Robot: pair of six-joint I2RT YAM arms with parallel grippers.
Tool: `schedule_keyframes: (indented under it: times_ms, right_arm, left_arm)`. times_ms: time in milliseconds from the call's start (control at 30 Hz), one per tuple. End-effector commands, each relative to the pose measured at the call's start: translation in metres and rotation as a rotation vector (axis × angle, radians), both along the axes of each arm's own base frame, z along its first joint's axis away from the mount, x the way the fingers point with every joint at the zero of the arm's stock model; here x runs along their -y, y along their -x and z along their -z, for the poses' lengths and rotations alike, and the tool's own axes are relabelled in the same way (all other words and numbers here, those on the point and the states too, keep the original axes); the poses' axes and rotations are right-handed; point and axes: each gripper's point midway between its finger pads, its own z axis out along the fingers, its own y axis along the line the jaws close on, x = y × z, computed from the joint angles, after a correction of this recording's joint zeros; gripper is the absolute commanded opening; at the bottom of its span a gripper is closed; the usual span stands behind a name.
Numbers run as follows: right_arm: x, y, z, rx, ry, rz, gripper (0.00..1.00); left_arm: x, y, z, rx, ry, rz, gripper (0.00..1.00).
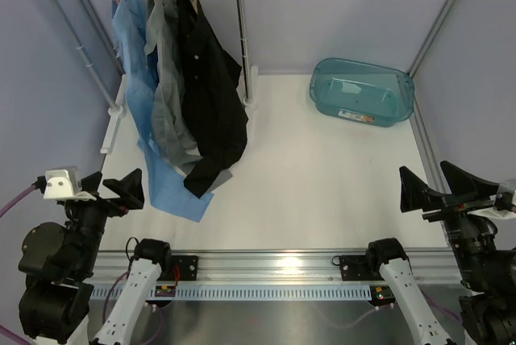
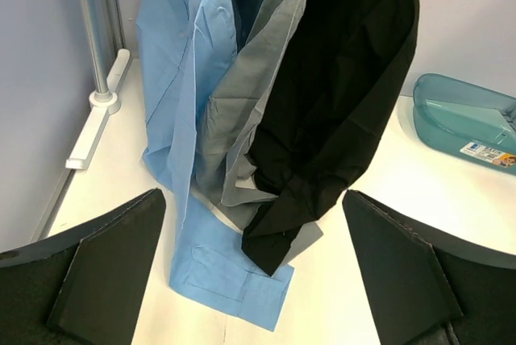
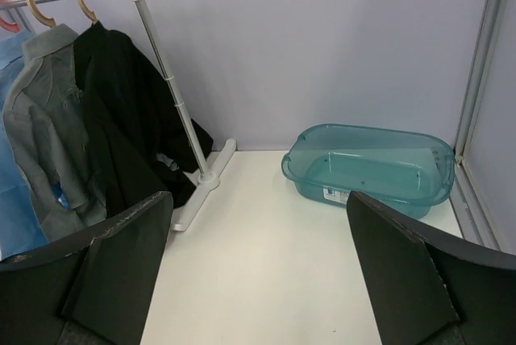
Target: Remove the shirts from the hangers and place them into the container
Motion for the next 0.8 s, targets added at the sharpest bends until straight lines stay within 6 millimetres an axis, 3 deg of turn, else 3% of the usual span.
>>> schedule_keyframes:
  times_ms: [0,133,167,267,300,367,400,433,467,500,533,600,633,667,700,733,767]
  right_arm:
    - [-0.005,-0.009,0.008,-0.025,0.002,-0.024,0.99]
    - [-0.013,-0.021,0.027,-0.082,0.016,-0.054,1.0]
    - [-0.017,-0.023,0.031,-0.092,0.022,-0.072,0.99]
    - [-0.034,-0.029,0.044,-0.131,0.034,-0.16,0.99]
    - [-0.04,-0.032,0.05,-0.151,0.031,-0.186,0.99]
    - [-0.043,-0.035,0.054,-0.17,0.008,-0.197,0.99]
    - [-0.043,-0.039,0.061,-0.189,0.004,-0.195,0.99]
    - [-0.044,-0.041,0.062,-0.19,0.001,-0.198,1.0]
    - [-0.045,-0.042,0.064,-0.192,0.003,-0.201,0.99]
    - [-0.047,-0.046,0.07,-0.209,0.006,-0.208,1.0]
    - [-0.048,-0.047,0.072,-0.209,0.007,-0.211,0.99]
    - [-0.05,-0.051,0.079,-0.229,0.002,-0.218,0.99]
    - [-0.051,-0.052,0.081,-0.234,0.001,-0.218,0.99]
    - [-0.05,-0.052,0.083,-0.236,0.001,-0.218,1.0]
    - [-0.051,-0.054,0.087,-0.245,0.002,-0.218,0.99]
    - [-0.051,-0.055,0.089,-0.249,0.001,-0.22,0.99]
    - [-0.051,-0.053,0.089,-0.239,0.001,-0.22,1.0]
  left_arm:
    - [0.003,-0.004,-0.001,0.006,0.007,0.014,0.99]
    - [0.018,-0.016,-0.004,-0.037,0.072,0.067,0.99]
    - [0.023,-0.026,-0.003,-0.076,0.088,0.076,0.99]
    - [0.04,-0.041,-0.02,-0.104,0.127,0.147,0.99]
    - [0.049,-0.059,-0.019,-0.152,0.13,0.172,0.99]
    - [0.057,-0.073,-0.04,-0.136,0.16,0.198,0.99]
    - [0.061,-0.094,-0.04,-0.17,0.166,0.195,0.99]
    - [0.063,-0.103,-0.058,-0.129,0.194,0.192,0.99]
    - [0.064,-0.113,-0.063,-0.131,0.213,0.184,0.99]
    - [0.069,-0.138,-0.061,-0.166,0.231,0.173,0.99]
    - [0.072,-0.145,-0.079,-0.138,0.27,0.176,0.99]
    - [0.089,-0.164,-0.089,-0.14,0.295,0.198,0.99]
    - [0.088,-0.192,-0.085,-0.145,0.278,0.12,0.99]
    - [0.108,-0.194,-0.103,-0.11,0.271,0.153,0.99]
    - [0.114,-0.204,-0.11,-0.086,0.256,0.134,0.99]
    - [0.123,-0.23,-0.1,-0.114,0.234,0.095,0.99]
    - [0.134,-0.234,-0.117,-0.08,0.247,0.105,0.99]
